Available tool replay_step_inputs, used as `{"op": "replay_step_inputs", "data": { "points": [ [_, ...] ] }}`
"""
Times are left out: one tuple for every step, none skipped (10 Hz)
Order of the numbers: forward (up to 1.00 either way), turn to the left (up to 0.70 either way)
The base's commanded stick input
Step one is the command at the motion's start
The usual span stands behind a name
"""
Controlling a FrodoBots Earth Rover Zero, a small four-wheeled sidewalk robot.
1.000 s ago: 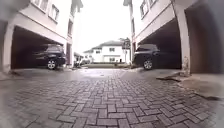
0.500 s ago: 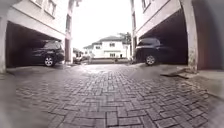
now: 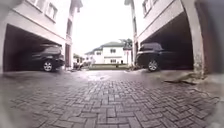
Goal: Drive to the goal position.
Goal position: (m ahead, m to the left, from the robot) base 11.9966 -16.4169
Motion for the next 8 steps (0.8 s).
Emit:
{"op": "replay_step_inputs", "data": {
  "points": [
    [0.70,0.00],
    [0.70,0.00],
    [0.70,0.16],
    [0.70,0.35],
    [0.70,0.35],
    [0.70,0.00],
    [0.70,0.00],
    [0.70,0.00]
  ]
}}
